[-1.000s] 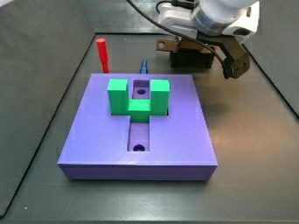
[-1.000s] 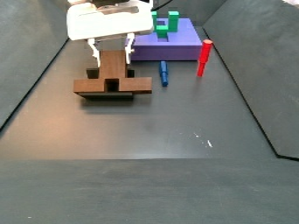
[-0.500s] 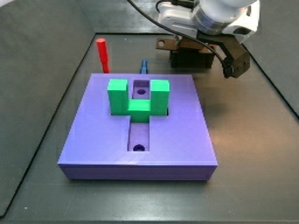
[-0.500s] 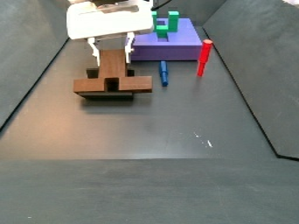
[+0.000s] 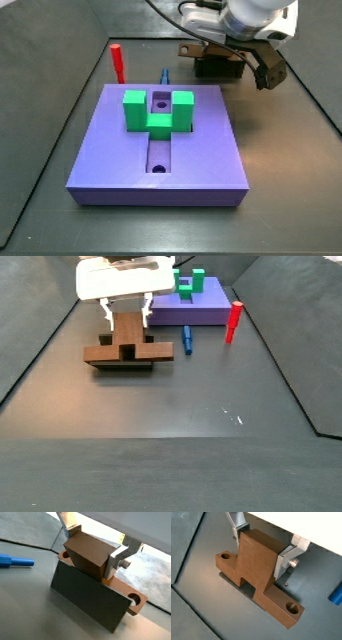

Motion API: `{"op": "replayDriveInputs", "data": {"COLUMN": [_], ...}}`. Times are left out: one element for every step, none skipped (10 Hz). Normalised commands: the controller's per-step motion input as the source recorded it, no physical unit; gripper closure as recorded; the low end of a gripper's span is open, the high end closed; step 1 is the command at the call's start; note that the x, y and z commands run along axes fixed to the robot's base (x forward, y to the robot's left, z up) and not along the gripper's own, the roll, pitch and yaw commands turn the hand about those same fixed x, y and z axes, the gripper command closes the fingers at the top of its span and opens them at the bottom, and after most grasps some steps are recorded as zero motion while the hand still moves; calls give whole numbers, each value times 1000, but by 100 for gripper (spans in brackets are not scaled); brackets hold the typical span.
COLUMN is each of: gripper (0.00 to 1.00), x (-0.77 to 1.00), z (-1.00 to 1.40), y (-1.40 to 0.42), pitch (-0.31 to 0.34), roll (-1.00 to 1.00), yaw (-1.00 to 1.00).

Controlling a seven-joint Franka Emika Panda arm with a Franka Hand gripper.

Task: Pick up the brown object. Move up. Place the brown object on the fixture. Regrasp the brown object. Move to above the board. Insert the brown object.
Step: Regrasp the brown object, then move to above the board.

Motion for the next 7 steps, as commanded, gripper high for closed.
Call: {"op": "replayDriveInputs", "data": {"gripper": [100, 100, 100, 100, 100, 100, 100], "x": [0, 0, 0, 0, 0, 0, -13], "z": [0, 0, 0, 0, 0, 1400, 1400], "y": [0, 0, 0, 0, 0, 0, -1], "pitch": [0, 0, 0, 0, 0, 0, -3], "roll": [0, 0, 0, 0, 0, 0, -35], "yaw": [0, 0, 0, 0, 0, 0, 0]}}
